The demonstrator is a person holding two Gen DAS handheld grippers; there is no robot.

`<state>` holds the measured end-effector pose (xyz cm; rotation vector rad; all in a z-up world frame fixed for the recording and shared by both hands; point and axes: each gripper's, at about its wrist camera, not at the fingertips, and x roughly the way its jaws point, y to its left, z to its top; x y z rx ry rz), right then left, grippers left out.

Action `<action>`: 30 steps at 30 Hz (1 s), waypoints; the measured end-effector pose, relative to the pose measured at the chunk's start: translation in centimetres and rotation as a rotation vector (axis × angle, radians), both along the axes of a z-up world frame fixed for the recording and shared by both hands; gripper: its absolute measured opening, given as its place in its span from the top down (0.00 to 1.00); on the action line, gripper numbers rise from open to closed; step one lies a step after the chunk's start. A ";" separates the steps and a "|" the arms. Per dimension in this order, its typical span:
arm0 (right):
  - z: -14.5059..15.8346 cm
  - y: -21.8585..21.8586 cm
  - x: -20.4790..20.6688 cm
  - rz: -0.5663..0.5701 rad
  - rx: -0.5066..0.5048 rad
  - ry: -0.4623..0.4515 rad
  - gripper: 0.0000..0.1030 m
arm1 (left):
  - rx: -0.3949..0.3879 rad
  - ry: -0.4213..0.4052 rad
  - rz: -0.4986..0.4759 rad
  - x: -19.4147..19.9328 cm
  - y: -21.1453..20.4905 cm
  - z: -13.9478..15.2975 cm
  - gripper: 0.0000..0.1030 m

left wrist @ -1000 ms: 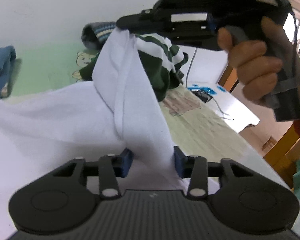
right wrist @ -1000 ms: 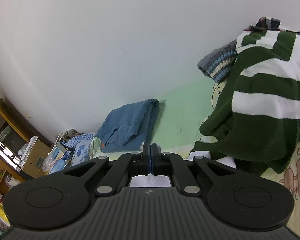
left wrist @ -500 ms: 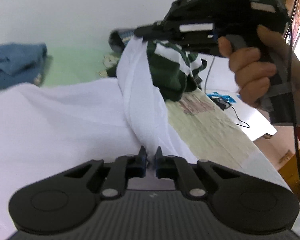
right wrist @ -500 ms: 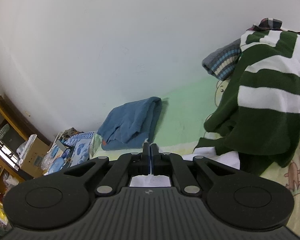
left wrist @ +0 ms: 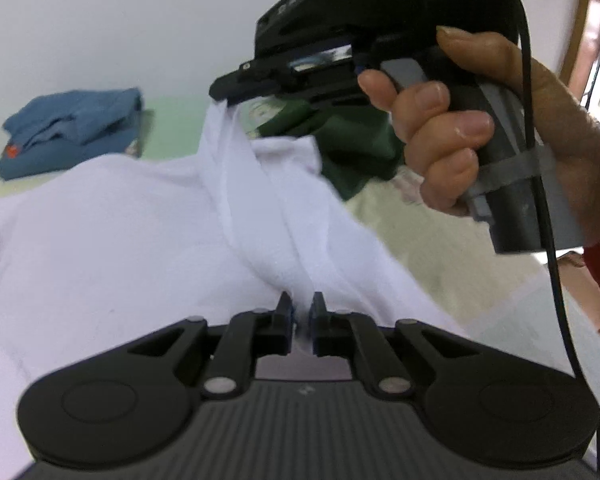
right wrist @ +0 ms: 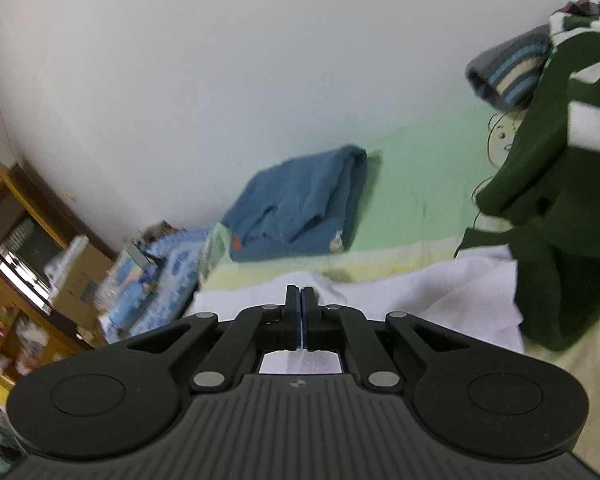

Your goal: Fold clothes

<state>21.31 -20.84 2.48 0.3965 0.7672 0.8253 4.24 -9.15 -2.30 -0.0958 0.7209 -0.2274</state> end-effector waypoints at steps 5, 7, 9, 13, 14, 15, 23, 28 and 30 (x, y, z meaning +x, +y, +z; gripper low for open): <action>-2.0 3.1 -1.4 0.027 -0.036 -0.011 0.99 | 0.002 0.046 0.037 -0.2 1.4 -0.7 0.82; -2.5 4.1 -1.9 0.030 -0.057 -0.025 0.99 | 0.005 0.048 0.043 -0.2 1.7 -0.8 0.79; -3.0 4.7 -2.1 0.034 -0.075 -0.033 0.99 | 0.009 0.051 0.051 -0.3 1.9 -1.0 0.76; -3.2 4.3 -2.1 0.040 -0.072 -0.027 0.94 | -0.009 0.051 0.054 -0.8 2.3 -1.3 0.76; -3.1 3.7 -2.1 0.040 -0.058 -0.021 0.92 | -0.012 0.051 0.057 -0.9 2.3 -1.3 0.76; -3.0 3.1 -2.0 0.033 -0.040 -0.013 0.87 | -0.012 0.051 0.060 -1.0 2.4 -1.4 0.76; -3.1 4.3 -3.3 0.062 -0.155 -0.054 0.70 | -0.013 0.056 0.066 -1.2 2.2 -1.6 0.75; -4.5 9.5 -4.5 0.157 -0.336 -0.159 0.69 | -0.011 0.060 0.070 -1.4 2.1 -1.8 0.73; -5.2 10.7 -4.6 0.156 -0.422 -0.206 0.71 | -0.009 0.057 0.071 -1.4 2.1 -1.8 0.73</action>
